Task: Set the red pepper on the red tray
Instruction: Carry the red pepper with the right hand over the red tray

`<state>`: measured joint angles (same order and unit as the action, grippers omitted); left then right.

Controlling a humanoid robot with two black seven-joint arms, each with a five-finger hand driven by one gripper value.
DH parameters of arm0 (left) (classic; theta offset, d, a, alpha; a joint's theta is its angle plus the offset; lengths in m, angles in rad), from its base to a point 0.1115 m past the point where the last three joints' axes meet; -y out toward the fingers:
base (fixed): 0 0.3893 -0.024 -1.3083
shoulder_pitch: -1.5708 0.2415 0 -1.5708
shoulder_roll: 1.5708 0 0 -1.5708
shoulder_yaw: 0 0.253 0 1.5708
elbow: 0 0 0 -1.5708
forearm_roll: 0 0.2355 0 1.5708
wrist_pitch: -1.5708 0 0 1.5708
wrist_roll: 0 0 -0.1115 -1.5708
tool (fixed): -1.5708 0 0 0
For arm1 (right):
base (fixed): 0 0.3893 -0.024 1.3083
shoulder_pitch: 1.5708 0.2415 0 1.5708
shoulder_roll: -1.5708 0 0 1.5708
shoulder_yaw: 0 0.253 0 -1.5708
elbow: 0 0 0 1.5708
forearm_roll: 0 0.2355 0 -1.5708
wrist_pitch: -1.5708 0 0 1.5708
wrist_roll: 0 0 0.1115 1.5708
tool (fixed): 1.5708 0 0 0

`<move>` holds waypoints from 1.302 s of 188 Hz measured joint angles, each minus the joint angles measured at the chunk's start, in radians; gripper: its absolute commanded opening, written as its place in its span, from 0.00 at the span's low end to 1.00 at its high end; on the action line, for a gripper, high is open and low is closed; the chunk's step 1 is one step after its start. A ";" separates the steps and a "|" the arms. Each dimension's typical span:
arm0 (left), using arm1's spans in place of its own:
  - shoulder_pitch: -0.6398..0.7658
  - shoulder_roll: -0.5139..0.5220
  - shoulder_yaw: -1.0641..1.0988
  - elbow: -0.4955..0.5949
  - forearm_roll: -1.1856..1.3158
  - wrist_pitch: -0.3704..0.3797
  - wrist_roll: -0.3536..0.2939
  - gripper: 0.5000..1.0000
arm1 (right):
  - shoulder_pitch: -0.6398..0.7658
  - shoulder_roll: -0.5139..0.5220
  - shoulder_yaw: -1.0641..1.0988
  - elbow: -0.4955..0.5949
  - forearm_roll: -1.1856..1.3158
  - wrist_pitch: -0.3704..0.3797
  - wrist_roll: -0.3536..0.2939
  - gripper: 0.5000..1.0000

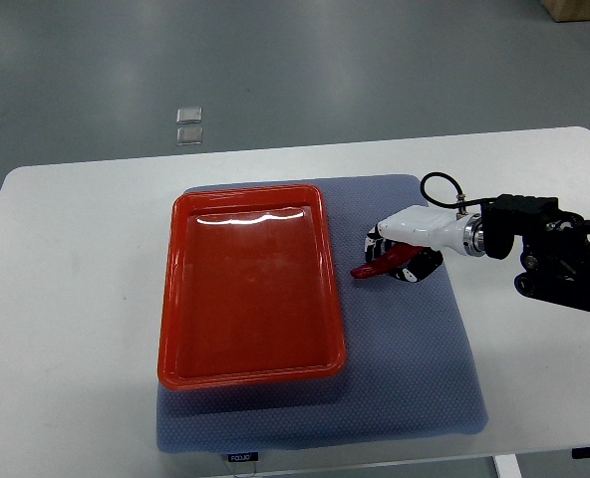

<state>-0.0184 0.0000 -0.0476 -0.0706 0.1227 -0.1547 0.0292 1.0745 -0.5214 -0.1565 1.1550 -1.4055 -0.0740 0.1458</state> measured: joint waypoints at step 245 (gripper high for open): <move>0.000 0.000 0.000 0.000 0.000 0.000 0.000 1.00 | 0.126 0.520 -0.004 -0.271 0.104 -0.078 0.001 0.40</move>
<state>-0.0183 0.0000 -0.0476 -0.0706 0.1227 -0.1551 0.0292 1.2001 -0.0015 -0.1601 0.8837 -1.3017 -0.1516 0.1472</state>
